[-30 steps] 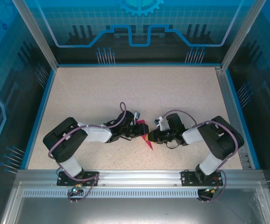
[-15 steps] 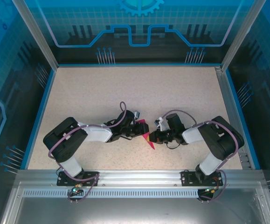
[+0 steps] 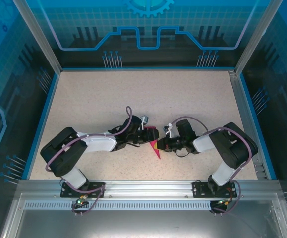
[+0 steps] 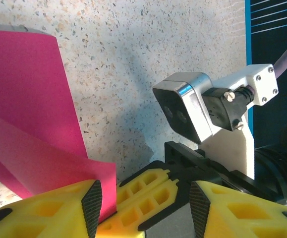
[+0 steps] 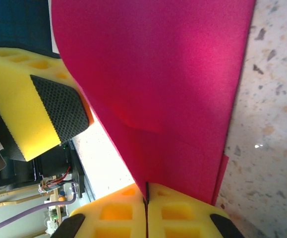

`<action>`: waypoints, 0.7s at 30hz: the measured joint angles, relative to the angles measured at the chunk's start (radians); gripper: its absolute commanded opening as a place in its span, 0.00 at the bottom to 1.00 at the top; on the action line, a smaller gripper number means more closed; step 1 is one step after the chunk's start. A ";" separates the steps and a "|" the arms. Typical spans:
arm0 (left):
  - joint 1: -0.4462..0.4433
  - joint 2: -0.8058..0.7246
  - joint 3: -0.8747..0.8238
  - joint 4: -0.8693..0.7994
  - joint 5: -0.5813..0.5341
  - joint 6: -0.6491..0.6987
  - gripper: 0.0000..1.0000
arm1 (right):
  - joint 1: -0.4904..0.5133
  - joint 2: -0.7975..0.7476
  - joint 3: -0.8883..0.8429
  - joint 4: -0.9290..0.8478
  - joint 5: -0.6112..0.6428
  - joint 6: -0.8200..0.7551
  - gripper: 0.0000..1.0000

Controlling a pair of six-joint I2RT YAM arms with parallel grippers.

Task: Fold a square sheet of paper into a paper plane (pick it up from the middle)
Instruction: Fold the wing for the fifth time at the center of the table.

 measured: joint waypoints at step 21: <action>0.001 0.040 0.000 0.002 -0.012 -0.005 0.53 | 0.143 -0.182 0.014 -0.234 0.308 -0.269 0.47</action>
